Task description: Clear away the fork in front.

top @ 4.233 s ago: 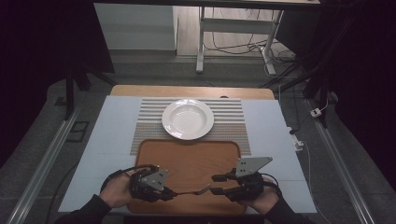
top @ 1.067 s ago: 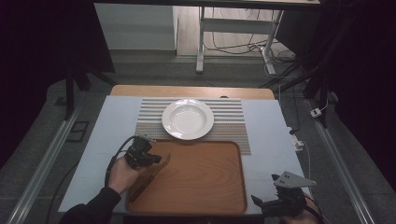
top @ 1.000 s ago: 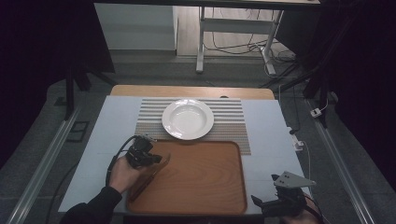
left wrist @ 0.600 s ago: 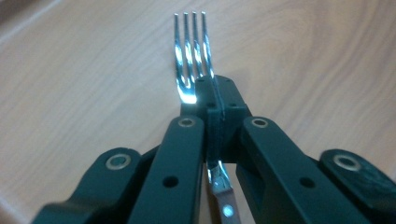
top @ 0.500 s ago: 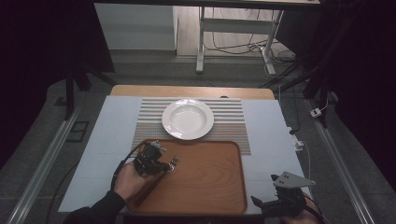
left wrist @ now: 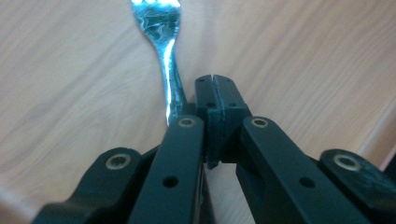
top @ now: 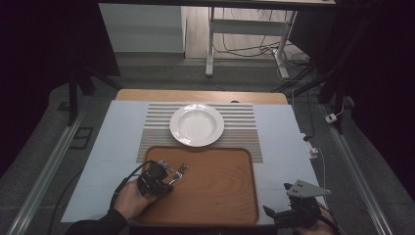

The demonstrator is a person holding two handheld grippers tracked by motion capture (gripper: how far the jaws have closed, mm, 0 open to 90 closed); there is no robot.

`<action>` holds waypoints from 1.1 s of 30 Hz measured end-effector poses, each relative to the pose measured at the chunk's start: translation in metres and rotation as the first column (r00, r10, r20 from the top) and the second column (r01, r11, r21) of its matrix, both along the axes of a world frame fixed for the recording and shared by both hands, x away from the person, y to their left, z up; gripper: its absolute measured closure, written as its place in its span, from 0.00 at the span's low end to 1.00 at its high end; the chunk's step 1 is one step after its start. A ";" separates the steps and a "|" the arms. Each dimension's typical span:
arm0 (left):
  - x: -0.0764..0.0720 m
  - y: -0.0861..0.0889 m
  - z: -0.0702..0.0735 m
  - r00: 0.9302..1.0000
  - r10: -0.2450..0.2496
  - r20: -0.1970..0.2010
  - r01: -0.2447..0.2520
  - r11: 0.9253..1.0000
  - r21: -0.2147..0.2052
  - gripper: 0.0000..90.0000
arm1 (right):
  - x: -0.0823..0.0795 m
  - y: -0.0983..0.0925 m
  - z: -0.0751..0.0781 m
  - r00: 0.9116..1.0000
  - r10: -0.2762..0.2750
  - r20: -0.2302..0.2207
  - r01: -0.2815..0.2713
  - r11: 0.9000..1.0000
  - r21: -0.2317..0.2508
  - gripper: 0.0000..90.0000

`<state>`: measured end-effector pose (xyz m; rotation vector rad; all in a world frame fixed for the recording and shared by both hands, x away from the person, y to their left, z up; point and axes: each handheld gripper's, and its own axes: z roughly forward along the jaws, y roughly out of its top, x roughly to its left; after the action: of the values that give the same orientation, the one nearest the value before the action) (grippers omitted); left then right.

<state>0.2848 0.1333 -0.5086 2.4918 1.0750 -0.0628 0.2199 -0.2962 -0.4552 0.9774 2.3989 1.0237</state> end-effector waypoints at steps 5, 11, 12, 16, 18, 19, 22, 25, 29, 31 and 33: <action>0.004 0.012 0.000 0.999 0.048 -0.014 -0.048 0.999 0.005 0.99 | 0.000 0.000 0.000 1.000 -0.002 -0.003 0.002 1.000 0.002 0.00; 0.009 0.028 0.000 0.993 0.115 -0.017 -0.115 0.993 0.016 0.99 | 0.000 0.000 0.000 1.000 -0.005 -0.006 0.005 1.000 0.002 0.00; 0.010 0.030 0.000 0.992 0.121 -0.023 -0.121 0.993 0.013 0.99 | 0.000 0.000 0.000 1.000 -0.004 -0.007 0.004 1.000 0.003 0.00; 0.012 0.038 -0.001 0.989 0.146 -0.032 -0.146 0.989 0.013 0.99 | 0.001 0.000 0.000 1.000 -0.006 -0.008 0.006 1.000 0.000 0.00; 0.013 0.042 -0.001 0.987 0.157 -0.035 -0.157 0.987 0.015 0.99 | 0.001 0.000 0.000 1.000 -0.007 -0.008 0.007 1.000 0.004 0.00; 0.013 0.043 -0.001 0.986 0.163 -0.037 -0.162 0.987 0.014 0.99 | 0.001 0.000 0.000 1.000 -0.009 -0.010 0.009 1.000 0.007 0.00; 0.015 0.049 -0.001 0.982 0.182 -0.044 -0.181 0.983 0.014 0.99 | 0.001 -0.001 0.000 1.000 -0.014 -0.013 0.014 1.000 0.012 0.00; 0.015 0.053 -0.001 0.979 0.200 -0.047 -0.199 0.980 0.018 0.99 | 0.001 -0.001 0.000 1.000 -0.016 -0.011 0.016 1.000 0.014 0.00; 0.016 0.055 -0.002 0.977 0.207 -0.052 -0.206 0.978 0.010 0.98 | 0.001 -0.001 0.000 1.000 -0.016 -0.011 0.016 1.000 0.013 0.00; 0.016 0.054 -0.001 0.978 0.202 -0.046 -0.202 0.979 0.008 0.96 | 0.001 -0.001 0.000 1.000 -0.016 -0.011 0.017 1.000 0.013 0.00; 0.015 0.053 0.001 0.981 0.193 -0.028 -0.193 0.981 0.008 0.89 | 0.001 -0.001 0.000 1.000 -0.018 -0.010 0.018 1.000 0.013 0.00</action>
<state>0.2998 0.1865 -0.5077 2.3849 1.3249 -0.0388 0.2211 -0.2972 -0.4553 1.0093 2.3899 1.0324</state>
